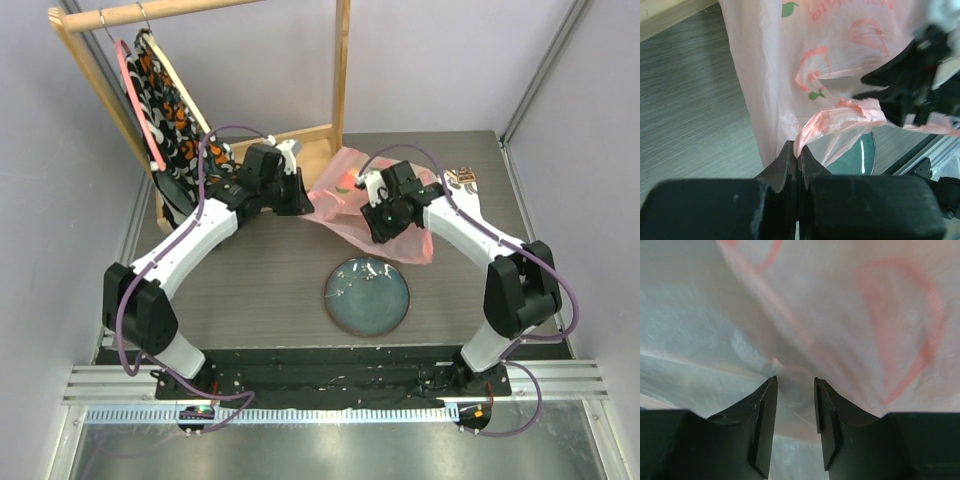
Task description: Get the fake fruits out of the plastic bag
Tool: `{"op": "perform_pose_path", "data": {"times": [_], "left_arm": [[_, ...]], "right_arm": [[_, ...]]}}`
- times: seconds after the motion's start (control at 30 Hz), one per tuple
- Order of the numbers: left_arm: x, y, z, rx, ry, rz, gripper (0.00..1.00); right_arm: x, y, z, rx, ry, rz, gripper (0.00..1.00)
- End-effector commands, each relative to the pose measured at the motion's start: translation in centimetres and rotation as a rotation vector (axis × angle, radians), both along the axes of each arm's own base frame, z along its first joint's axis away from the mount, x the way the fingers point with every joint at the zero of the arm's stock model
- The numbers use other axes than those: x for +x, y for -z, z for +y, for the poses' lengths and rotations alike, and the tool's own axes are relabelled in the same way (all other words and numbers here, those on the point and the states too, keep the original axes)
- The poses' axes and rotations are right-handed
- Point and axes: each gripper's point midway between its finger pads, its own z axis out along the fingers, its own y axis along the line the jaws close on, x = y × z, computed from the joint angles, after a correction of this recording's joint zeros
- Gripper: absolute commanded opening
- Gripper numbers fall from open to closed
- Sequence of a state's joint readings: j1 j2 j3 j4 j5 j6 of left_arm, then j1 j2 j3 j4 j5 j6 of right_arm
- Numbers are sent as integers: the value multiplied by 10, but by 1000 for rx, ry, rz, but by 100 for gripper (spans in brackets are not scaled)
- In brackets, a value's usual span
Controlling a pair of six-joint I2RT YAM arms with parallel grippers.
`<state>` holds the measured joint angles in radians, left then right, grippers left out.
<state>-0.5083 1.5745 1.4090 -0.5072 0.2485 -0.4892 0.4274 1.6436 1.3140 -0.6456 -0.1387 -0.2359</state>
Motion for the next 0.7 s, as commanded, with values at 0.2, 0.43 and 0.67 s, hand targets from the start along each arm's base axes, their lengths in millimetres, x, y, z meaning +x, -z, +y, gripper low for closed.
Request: {"op": "perform_pose_path", "data": {"times": [0.2, 0.43, 0.67], "left_arm": [[2, -9, -12, -74, 35, -30, 0], [15, -24, -24, -114, 41, -46, 0], [28, -44, -29, -125, 43, -103, 0]], "right_arm": [[6, -31, -11, -72, -13, -131, 46], [41, -22, -5, -98, -9, -162, 46], [106, -21, -19, -171, 126, -255, 47]]}}
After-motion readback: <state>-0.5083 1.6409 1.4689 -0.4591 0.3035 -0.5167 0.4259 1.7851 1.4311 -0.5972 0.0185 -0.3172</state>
